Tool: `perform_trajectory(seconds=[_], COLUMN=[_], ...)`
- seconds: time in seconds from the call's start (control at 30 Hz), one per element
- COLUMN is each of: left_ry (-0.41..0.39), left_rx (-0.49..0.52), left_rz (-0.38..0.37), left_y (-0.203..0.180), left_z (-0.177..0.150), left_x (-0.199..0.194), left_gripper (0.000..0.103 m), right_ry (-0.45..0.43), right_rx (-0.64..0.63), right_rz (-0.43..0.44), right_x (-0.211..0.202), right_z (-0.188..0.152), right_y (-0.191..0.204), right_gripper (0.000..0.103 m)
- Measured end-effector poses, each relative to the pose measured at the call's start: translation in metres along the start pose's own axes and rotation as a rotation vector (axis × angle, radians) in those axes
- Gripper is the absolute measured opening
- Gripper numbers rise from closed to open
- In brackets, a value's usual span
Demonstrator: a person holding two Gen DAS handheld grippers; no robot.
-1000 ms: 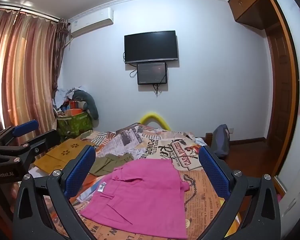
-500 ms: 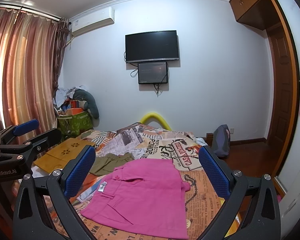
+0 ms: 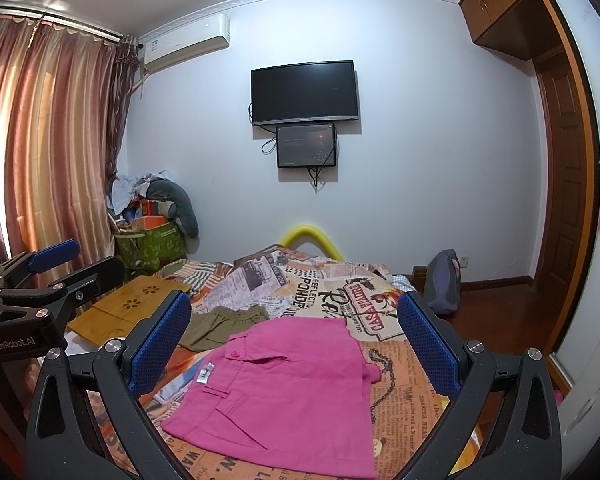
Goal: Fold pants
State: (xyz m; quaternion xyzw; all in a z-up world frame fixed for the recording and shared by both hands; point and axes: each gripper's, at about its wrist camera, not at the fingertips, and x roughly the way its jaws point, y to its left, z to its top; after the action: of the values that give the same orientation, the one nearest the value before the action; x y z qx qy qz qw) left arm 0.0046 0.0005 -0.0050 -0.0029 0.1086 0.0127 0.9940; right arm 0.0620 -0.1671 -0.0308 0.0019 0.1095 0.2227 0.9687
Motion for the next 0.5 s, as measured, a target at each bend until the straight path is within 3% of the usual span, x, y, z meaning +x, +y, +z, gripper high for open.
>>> perform_trajectory(seconds=[0.5], left_ry=[-0.001], left_rx=[0.002], left_rz=[0.002], left_y=[-0.0003], left_z=[-0.0002], left_x=[0.0], left_gripper=[0.103], right_ry=[0.001], right_rx=[-0.001], right_rz=[-0.001], right_x=[-0.0001], right_z=[-0.0007], right_y=[0.0017], right_gripper=[0.103])
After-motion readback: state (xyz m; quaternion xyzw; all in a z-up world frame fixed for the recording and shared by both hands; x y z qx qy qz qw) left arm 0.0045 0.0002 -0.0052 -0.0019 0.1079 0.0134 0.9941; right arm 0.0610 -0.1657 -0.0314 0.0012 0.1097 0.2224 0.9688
